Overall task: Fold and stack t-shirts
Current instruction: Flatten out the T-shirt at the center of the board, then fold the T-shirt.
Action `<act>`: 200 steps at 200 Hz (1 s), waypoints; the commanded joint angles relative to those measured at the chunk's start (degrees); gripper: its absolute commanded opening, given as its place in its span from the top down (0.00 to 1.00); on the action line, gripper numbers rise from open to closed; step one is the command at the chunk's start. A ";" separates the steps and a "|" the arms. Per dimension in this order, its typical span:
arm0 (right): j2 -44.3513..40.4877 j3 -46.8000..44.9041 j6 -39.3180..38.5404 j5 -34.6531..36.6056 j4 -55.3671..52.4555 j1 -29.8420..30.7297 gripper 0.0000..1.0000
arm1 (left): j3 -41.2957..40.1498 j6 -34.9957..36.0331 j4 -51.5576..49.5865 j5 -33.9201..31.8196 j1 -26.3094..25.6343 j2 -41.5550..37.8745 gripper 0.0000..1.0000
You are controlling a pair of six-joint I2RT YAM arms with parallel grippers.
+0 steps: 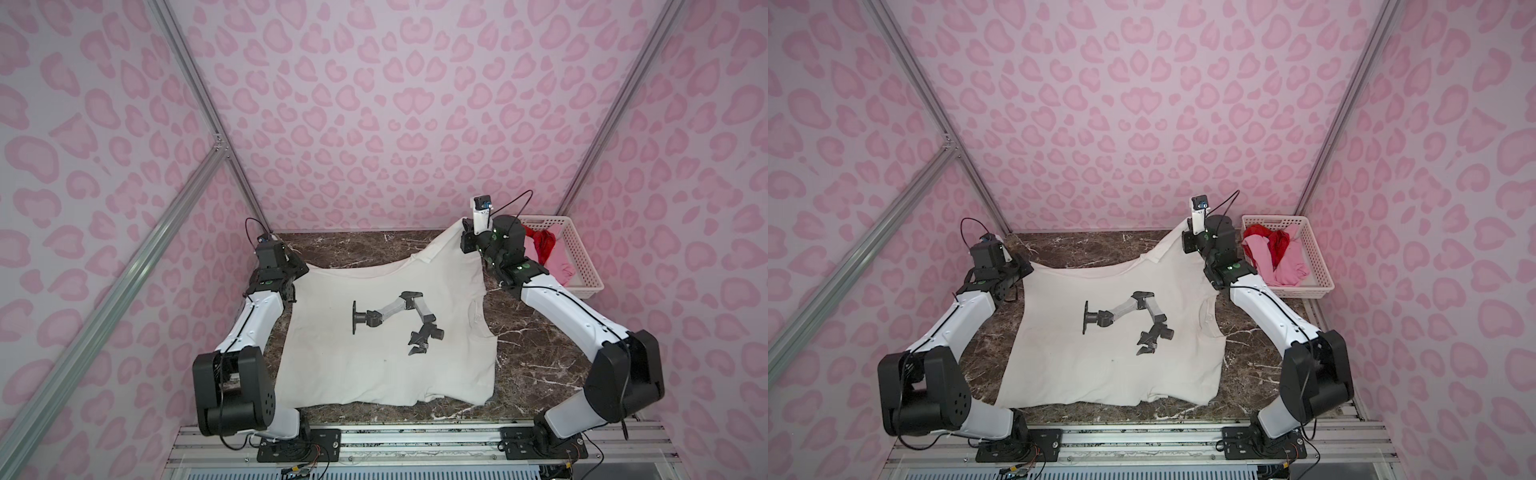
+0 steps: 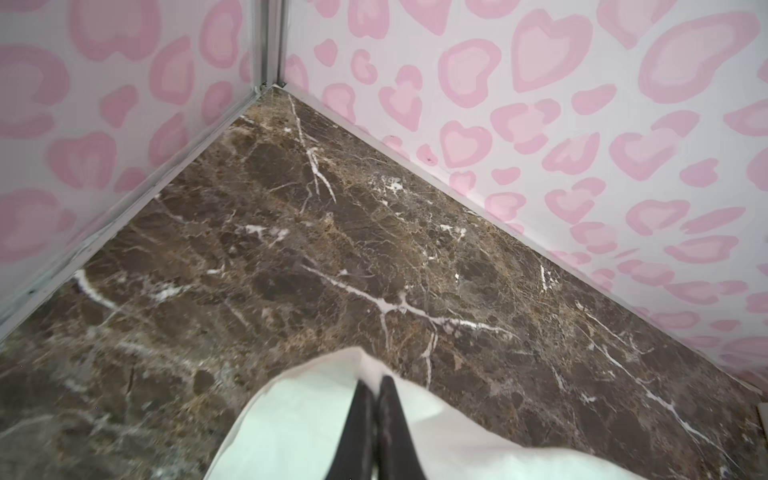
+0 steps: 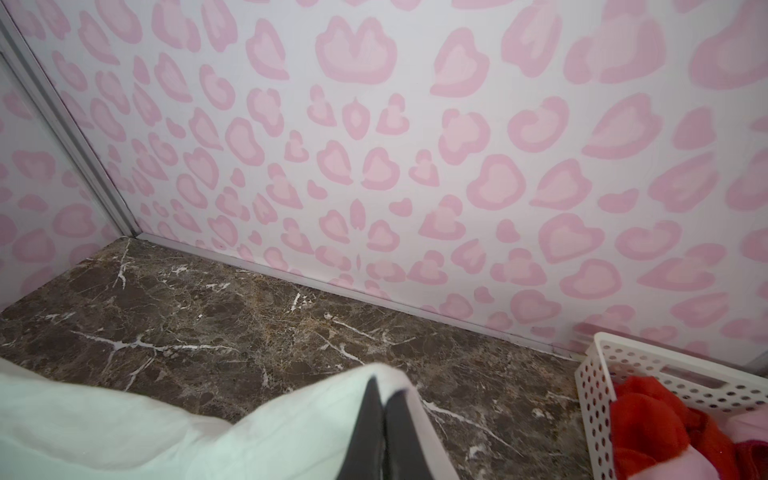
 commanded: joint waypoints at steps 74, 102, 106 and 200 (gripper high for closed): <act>-0.48 -2.68 -0.96 0.02 -4.90 -0.57 1.00 | 0.96 2.17 -1.18 -8.41 -0.63 4.04 0.96; -5.60 -7.82 1.02 -1.09 -7.84 -0.48 1.00 | -3.69 1.89 -1.04 -10.22 -0.63 0.67 0.96; -6.46 -8.50 1.17 -1.09 -8.13 -0.48 1.00 | -4.30 1.89 -1.01 -10.37 -0.63 0.23 0.96; -13.02 -16.54 3.13 -1.51 -12.73 -0.48 1.00 | -9.65 1.74 -3.02 -12.94 -0.63 0.46 0.96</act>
